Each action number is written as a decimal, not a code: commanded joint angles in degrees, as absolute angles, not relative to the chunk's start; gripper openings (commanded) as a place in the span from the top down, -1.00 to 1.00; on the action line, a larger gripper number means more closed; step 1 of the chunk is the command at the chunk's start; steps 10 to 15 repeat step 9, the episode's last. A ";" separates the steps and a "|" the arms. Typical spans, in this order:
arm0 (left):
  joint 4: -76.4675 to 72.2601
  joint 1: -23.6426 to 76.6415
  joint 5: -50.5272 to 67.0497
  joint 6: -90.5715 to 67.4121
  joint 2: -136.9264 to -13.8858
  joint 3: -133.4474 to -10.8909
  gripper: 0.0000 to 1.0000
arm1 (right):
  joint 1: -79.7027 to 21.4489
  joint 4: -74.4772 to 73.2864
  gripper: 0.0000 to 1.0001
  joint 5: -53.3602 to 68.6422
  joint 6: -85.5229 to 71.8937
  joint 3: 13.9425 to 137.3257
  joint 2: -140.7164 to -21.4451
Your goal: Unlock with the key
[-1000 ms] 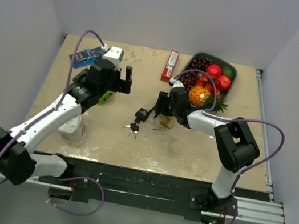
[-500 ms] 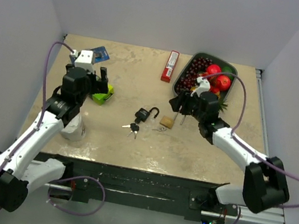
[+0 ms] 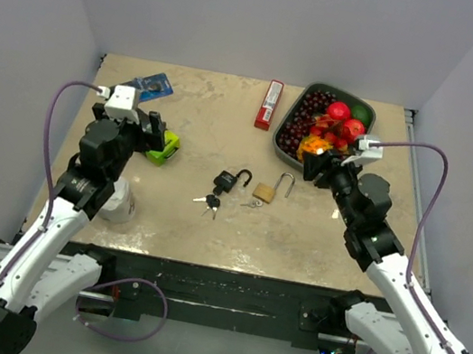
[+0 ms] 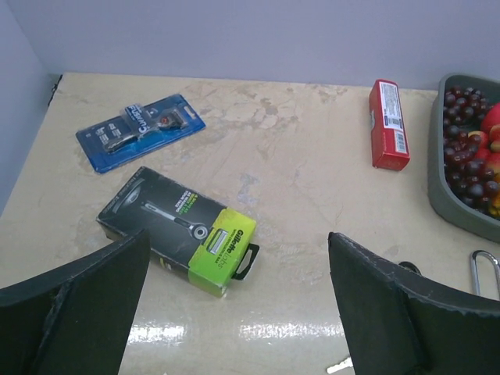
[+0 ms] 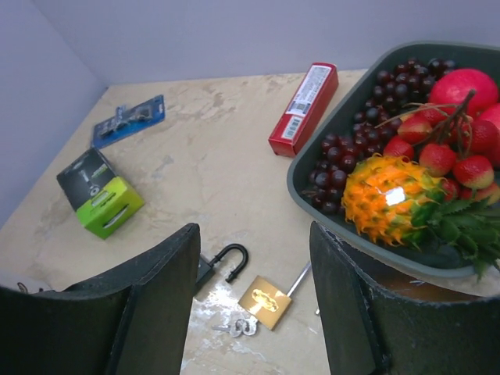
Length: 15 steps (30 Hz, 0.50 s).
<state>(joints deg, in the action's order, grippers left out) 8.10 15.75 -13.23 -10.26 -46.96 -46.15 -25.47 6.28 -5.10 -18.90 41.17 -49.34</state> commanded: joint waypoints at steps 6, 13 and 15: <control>3.60 15.56 -14.76 -9.93 -43.07 -44.56 -0.99 | -25.58 1.76 -0.23 -9.67 -17.14 40.43 -46.50; 3.60 15.56 -14.41 -10.28 -42.98 -44.65 -0.99 | -25.49 2.46 -0.23 -9.76 -17.49 39.90 -45.79; 3.60 15.56 -14.41 -10.28 -42.98 -44.65 -0.99 | -25.49 2.46 -0.23 -9.76 -17.49 39.90 -45.79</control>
